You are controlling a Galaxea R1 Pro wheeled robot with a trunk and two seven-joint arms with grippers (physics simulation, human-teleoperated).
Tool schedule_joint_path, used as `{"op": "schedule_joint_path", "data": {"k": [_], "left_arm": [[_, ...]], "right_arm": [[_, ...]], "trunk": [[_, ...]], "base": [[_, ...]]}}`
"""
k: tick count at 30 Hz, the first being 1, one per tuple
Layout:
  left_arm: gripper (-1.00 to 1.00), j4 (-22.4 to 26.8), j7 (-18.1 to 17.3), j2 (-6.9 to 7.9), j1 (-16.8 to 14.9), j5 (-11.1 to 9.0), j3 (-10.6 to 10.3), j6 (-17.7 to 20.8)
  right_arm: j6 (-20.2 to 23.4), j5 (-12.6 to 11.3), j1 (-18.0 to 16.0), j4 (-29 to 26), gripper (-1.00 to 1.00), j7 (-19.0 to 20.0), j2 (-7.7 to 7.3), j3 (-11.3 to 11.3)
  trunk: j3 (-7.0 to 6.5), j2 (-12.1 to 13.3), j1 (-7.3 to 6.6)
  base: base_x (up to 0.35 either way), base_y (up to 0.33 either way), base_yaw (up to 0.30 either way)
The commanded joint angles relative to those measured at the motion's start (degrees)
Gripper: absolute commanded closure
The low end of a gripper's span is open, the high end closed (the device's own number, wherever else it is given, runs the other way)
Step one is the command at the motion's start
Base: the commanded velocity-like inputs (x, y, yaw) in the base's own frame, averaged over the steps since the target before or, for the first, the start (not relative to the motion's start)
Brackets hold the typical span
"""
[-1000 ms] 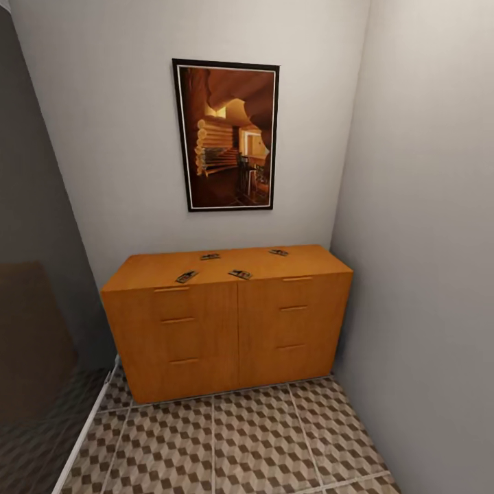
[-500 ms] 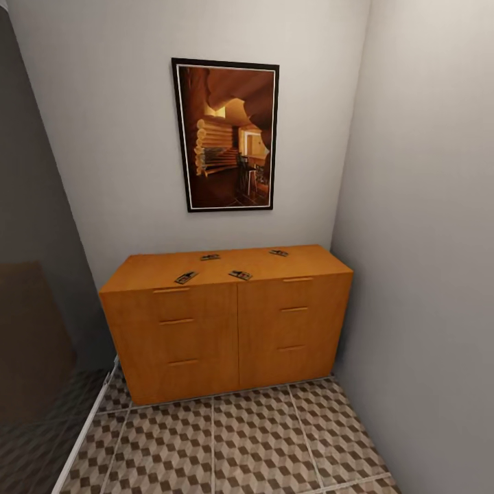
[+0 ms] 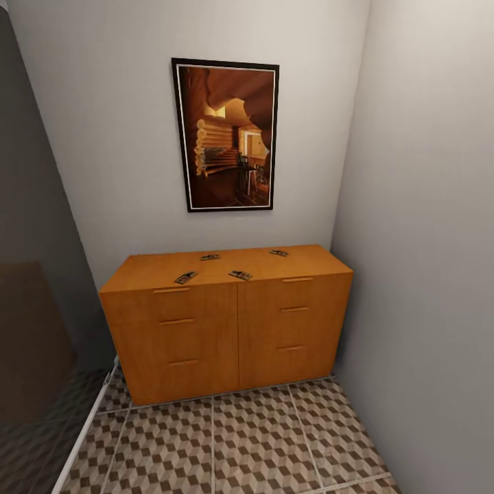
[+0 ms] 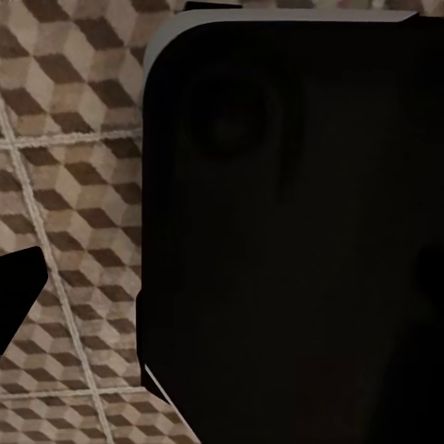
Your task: Take the four mousetraps from the cabinet in the bathroom and place them on the bathroom floor. Make sure all four end up on the same floor surface, and ensure that at least two of them are either under or directly next to the same bathroom sink.
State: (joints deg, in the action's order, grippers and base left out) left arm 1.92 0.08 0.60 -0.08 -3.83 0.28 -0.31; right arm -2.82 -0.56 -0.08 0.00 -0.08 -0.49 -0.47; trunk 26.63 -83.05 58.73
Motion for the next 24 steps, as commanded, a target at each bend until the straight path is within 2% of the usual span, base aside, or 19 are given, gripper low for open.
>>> {"op": "schedule_joint_path", "data": {"k": [1,23,24], "left_arm": [[-1.0,0.02,0.01,-0.05,-0.01,-0.31,-0.18,-0.07],[-1.0,0.02,0.02,-0.11,-0.01,-0.41,-0.01,0.03],[-1.0,1.54,0.06,-0.19,-0.01,-0.43,-0.11,0.31]], "right_arm": [[-0.22,-0.06,-0.01,0.0,-1.0,-0.01,-0.01,-0.05],[-0.32,0.51,-0.01,0.0,-1.0,-0.05,0.04,0.59],[-0.07,0.75,-0.01,-0.16,-1.0,-0.32,-0.07,0.64]], "trunk": [[0.05,-0.03,0.0],[0.05,-0.03,0.0],[0.05,-0.03,0.0]], "base": [[0.0,0.0,0.0],[0.0,0.0,0.0],[0.0,0.0,0.0]]}}
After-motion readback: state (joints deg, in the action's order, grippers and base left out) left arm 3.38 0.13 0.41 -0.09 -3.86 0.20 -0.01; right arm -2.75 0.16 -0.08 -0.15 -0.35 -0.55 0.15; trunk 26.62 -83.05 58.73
